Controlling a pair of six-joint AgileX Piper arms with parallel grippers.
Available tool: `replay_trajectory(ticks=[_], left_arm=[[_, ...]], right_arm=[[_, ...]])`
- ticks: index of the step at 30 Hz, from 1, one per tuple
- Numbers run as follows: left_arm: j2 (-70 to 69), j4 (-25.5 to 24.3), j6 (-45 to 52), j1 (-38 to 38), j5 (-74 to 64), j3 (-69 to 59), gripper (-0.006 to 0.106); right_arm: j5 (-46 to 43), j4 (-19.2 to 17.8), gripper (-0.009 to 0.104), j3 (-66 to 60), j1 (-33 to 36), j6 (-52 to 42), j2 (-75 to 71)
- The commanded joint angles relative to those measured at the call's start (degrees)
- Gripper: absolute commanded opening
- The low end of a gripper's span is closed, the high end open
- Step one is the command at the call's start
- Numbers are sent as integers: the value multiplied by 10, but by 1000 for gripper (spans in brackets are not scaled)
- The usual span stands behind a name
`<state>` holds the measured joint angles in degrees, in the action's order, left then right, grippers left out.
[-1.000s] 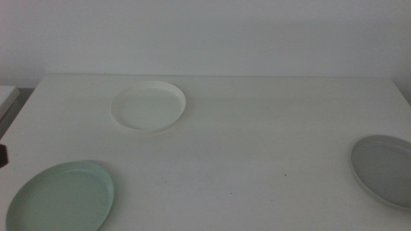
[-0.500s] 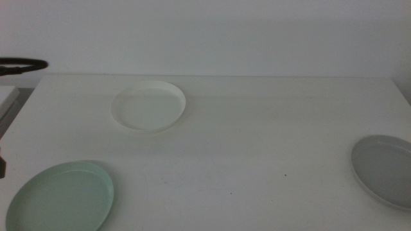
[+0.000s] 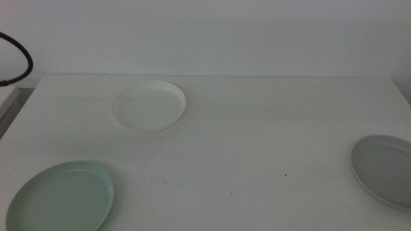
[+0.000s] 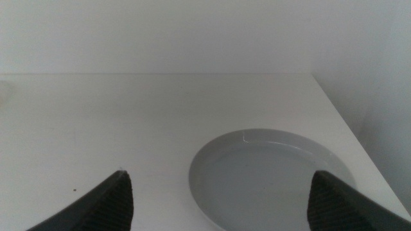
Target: Stack the three bowls on top of each other.
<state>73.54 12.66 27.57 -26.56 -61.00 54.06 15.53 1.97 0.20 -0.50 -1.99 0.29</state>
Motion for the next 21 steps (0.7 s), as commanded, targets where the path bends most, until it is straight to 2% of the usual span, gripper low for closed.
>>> replay_trajectory(ticks=[1, 10, 21], left_arm=[[32, 18, 15, -5, 24, 2, 94], [162, 34, 11, -3, 60, -14, 94], [244, 37, -11, 21, 120, -14, 92]], right_arm=[[-5, -3, 93, -2, -1, -3, -3], [-5, -3, 93, -2, -1, -3, -3], [-5, -3, 93, -2, -1, -3, -3]])
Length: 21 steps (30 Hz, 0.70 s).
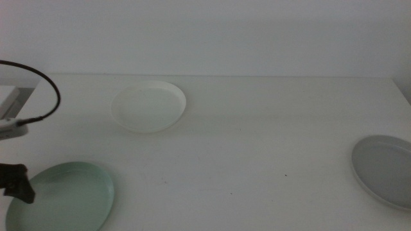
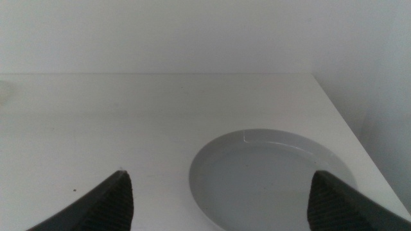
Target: Stack the three bowls on top of each other.
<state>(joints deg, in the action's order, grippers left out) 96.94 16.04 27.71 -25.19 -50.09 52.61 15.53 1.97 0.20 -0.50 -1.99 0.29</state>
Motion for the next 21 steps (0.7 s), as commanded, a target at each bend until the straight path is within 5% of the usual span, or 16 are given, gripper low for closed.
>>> replay_trajectory(ticks=[1, 11, 21], left_arm=[[16, 3, -12, 15, 15, 0, 92], [45, -6, -38, 30, 17, 0, 68], [40, -21, -53, 30, 1, 0, 5]], right_arm=[[-5, -3, 93, -2, -1, -3, -3], [-5, -3, 93, -2, -1, -3, -3], [-5, -3, 93, -2, -1, -3, -3]])
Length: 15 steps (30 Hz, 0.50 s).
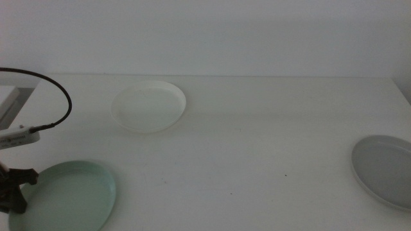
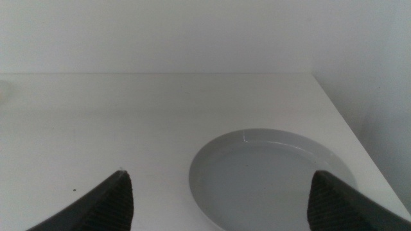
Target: Stack the three bowls on top of each other.
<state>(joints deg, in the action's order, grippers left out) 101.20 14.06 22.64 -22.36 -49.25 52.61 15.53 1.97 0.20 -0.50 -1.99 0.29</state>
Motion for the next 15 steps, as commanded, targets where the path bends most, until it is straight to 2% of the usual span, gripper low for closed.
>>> replay_trajectory(ticks=[1, 8, 11, 15], left_arm=[[-6, -2, -3, 2, -17, 0, -1], [-133, -5, -35, 20, -114, 18, -2], [-185, 23, -75, 62, -123, 56, -2], [-186, 19, -160, 148, -140, 135, -2]], right_arm=[[-5, -3, 93, -2, -1, -3, -3], [-5, -3, 93, -2, -1, -3, -3], [-5, -3, 93, -2, -1, -3, -3], [-5, -3, 93, -2, -1, -3, -3]])
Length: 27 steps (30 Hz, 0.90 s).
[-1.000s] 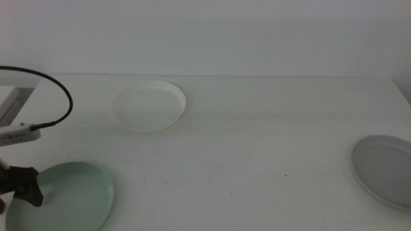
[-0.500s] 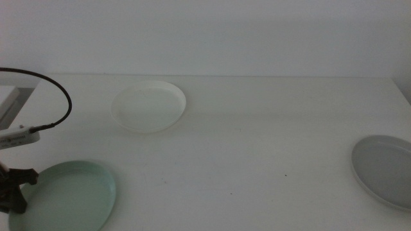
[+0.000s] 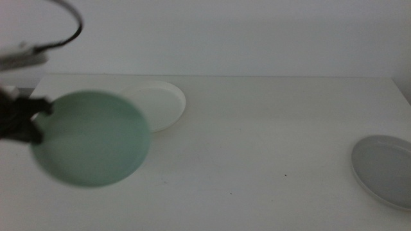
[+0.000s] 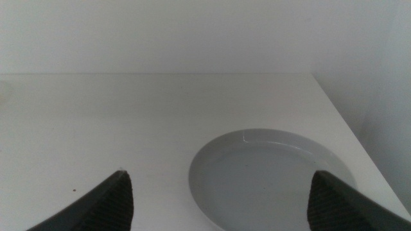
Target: Stack the three bowls on top of each other.
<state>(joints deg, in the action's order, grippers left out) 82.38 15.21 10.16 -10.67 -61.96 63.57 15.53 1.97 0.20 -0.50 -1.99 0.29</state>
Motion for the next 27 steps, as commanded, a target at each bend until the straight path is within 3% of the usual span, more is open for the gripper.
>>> replay_trajectory(ticks=[1, 12, 27], left_arm=[[11, 9, -50, 48, -18, 44, -2], [209, 26, -119, 231, -13, 243, -2], [384, 43, -102, 305, 14, 344, -2]], right_arm=[[-5, -3, 93, -2, -1, -3, -3], [-5, -3, 93, -2, -1, -3, -3], [-5, -3, 93, -2, -1, -3, -3]])
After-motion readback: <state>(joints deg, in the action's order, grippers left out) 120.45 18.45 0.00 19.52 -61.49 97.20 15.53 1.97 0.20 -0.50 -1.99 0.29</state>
